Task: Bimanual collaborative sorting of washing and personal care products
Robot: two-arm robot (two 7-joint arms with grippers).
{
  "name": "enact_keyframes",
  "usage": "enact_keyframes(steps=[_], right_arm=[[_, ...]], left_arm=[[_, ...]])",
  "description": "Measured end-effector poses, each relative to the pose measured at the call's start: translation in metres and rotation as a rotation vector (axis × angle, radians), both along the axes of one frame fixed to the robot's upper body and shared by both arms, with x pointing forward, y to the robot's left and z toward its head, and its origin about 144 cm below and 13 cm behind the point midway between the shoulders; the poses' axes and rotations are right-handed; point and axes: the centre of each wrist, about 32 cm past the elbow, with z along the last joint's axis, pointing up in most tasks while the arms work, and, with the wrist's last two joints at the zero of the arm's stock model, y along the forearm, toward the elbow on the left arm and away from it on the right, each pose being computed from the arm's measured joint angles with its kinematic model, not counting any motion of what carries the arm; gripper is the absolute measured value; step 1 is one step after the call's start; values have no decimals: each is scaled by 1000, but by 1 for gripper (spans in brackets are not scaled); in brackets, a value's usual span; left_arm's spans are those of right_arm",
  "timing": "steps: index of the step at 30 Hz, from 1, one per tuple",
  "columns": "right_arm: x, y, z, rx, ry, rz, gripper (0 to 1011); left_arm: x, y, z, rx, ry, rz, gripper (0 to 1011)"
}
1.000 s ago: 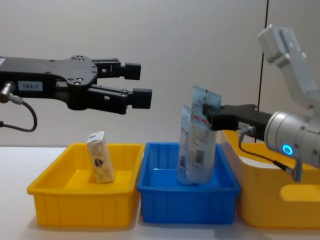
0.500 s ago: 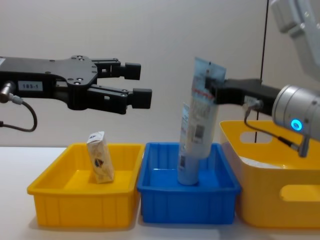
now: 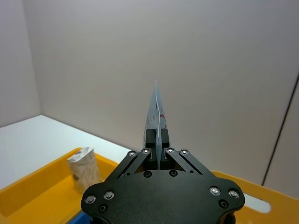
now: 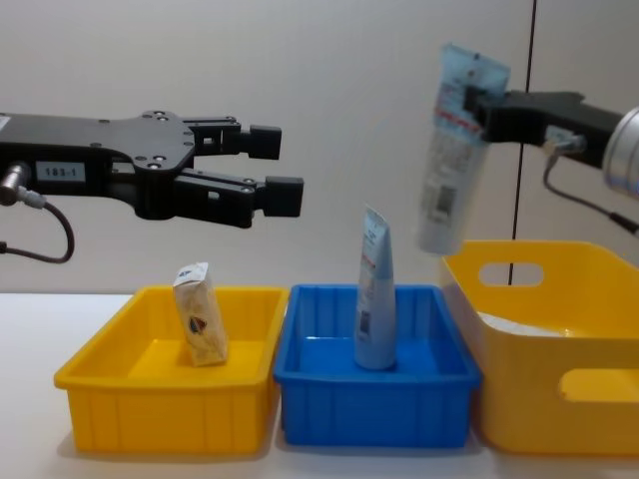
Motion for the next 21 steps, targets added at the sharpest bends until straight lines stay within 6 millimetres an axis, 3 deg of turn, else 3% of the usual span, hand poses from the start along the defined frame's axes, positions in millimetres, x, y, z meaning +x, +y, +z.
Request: enact_keyframes(steps=[12,21], right_arm=[[17,-21,-3,-24,-3,-93,23],[49,-29,-12,-46,18,-165,23]], left_arm=[[0,0,0,0,0,0,1002],[0,0,0,0,0,0,1002]])
